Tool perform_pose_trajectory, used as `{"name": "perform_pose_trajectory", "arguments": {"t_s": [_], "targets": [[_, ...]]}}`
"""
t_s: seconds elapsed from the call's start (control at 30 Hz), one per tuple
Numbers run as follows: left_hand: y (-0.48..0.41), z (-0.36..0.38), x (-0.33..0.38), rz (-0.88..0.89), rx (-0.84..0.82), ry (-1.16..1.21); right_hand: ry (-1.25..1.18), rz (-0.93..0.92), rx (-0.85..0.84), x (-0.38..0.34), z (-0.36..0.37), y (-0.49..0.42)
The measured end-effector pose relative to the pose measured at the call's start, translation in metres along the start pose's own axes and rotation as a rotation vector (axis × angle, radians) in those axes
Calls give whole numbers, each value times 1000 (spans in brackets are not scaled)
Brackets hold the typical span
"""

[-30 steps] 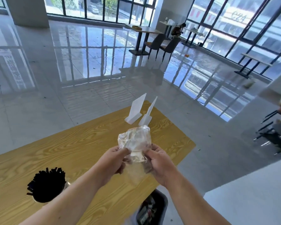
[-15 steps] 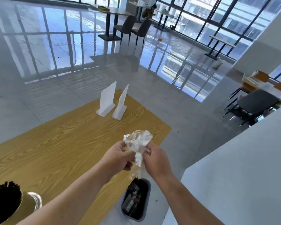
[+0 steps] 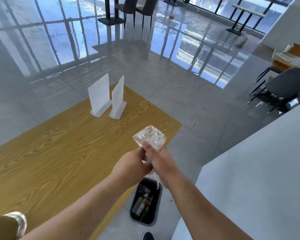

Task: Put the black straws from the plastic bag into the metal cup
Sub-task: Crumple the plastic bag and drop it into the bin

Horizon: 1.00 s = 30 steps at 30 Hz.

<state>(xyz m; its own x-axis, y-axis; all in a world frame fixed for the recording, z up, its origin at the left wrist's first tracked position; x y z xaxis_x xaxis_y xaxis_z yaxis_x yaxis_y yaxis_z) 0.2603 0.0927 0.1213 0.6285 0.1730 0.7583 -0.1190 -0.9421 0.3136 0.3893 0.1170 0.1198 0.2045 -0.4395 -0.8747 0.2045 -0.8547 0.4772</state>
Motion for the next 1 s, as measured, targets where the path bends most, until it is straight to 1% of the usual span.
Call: {"name": "perform_pose_trajectory", "arguments": {"t_s": [0.07,0.13,0.23,0.3,0.37,0.5,0.6,0.7,0.77,0.83,1.0], "targets": [[-8,10,2,-4,-55,14,45,-31,48,9,-12,-12],[-15,22,-1,19,-71,-10,85,-69,105,18,-23,-22],[-24,42,-13,90,-48,-102,163,-102,164,31,-40,-34],[-28,54,-28,98,-9,-129,205,-90,164,42,-48,-42],[-32,65,-46,55,14,-127,230,-63,153,54,-55,-48],[-49,82,-86,-119,-59,-175,234,10,151,83,-67,-62],[-67,93,-117,-236,-105,-317,238,94,151,112,-74,-73],[-82,105,-147,-319,-128,-447,236,87,163,132,-80,-80],[-92,114,-162,-337,-122,-523,220,80,182,143,-83,-87],[-104,123,-171,-317,-92,-592,210,61,207,152,-86,-93],[-130,135,-177,-283,42,-655,312,67,193,173,-91,-118]]}}
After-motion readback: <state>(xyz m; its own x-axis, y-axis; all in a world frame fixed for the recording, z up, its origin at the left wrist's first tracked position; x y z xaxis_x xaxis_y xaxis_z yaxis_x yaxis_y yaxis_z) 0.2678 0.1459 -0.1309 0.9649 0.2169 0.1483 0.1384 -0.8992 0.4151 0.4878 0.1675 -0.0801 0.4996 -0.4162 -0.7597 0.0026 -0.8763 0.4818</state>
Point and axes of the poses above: each hand's wrist, its own y-axis away from the middle knuckle, its own z-axis out of the palm, x = y × z, the point moved 3 cm from there along -y, towards the middle knuckle, and after that the axes turned 5 degrees about -x, right-handed, at the moved point
